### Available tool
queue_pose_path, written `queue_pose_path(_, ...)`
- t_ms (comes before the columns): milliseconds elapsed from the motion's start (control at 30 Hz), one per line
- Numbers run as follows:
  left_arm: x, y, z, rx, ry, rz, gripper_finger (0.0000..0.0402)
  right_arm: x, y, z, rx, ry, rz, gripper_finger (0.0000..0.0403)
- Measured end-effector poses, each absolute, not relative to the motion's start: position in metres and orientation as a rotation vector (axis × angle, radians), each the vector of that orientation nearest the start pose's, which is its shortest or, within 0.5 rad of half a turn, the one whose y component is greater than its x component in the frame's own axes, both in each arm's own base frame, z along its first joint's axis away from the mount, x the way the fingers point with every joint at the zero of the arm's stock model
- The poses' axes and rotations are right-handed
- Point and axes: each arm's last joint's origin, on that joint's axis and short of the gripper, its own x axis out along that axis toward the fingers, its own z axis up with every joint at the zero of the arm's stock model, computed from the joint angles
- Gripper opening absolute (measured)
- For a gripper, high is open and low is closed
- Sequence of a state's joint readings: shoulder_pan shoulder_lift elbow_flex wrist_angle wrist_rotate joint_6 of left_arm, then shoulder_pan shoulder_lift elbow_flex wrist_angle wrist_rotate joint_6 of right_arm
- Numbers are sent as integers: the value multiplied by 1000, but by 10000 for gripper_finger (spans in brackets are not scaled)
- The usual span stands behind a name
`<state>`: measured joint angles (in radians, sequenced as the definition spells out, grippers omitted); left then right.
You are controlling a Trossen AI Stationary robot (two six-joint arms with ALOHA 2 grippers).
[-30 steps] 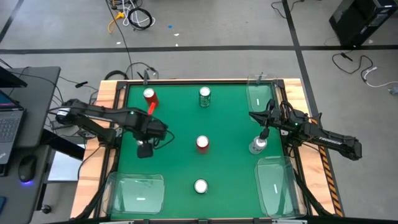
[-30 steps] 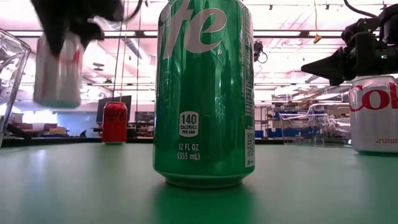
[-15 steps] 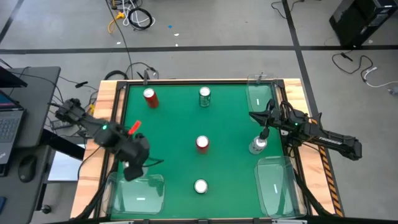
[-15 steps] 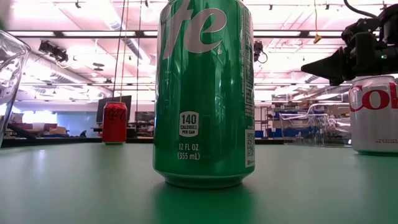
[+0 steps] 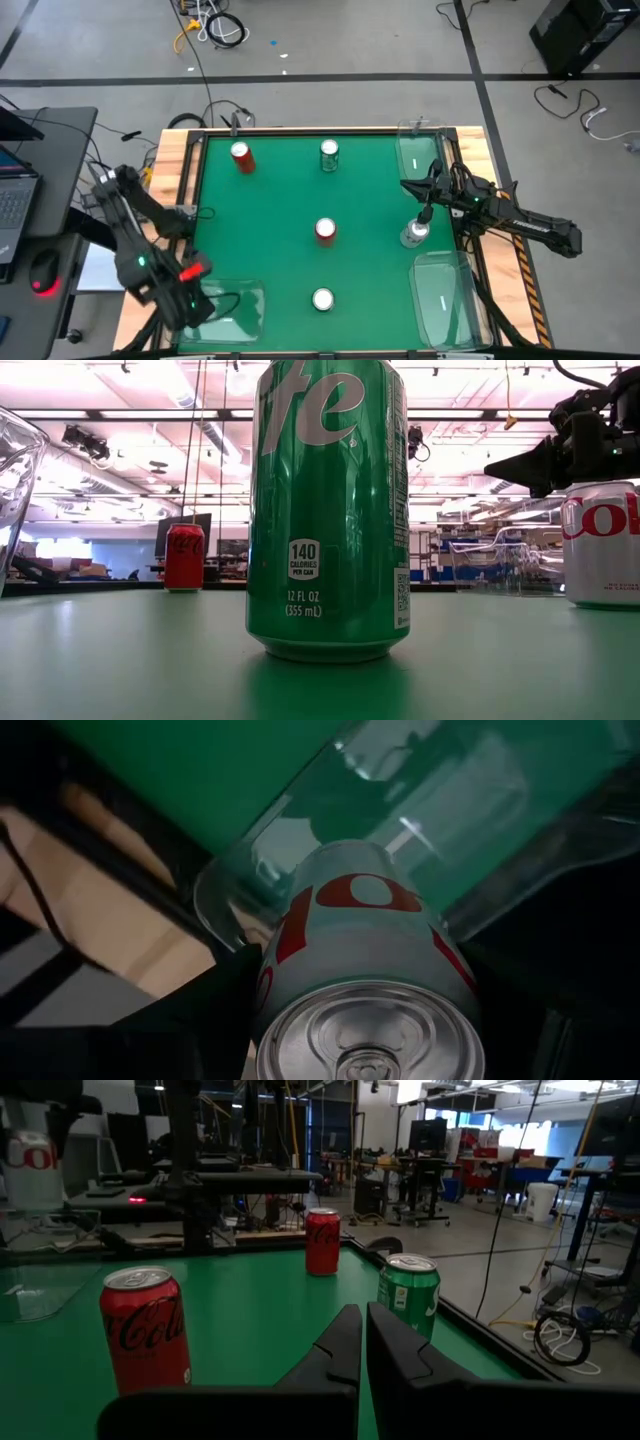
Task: Sort soda cans
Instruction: Put the left red-silver soda can into the bottom left transparent bin
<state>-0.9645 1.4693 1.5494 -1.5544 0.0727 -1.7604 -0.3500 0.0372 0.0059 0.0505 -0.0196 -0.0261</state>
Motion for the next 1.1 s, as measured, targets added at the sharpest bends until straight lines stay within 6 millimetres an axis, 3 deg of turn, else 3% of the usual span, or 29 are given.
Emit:
queue_pose_path(267, 145, -243, 316, -716, 1553, 624, 293, 94, -34, 168, -29, -15, -331, 9)
queue_pose_path(500, 151, -266, 291, -650, 1549, 633, 293, 94, -34, 168, -29, -15, -331, 9)
queue_pose_path(867, 146, -264, 285, -554, 1522, 672, 293, 94, -34, 167, -29, -15, -331, 9)
queue_pose_path(1100, 146, -265, 255, -529, 1539, 611, 293, 94, -34, 168, -29, -15, -331, 9)
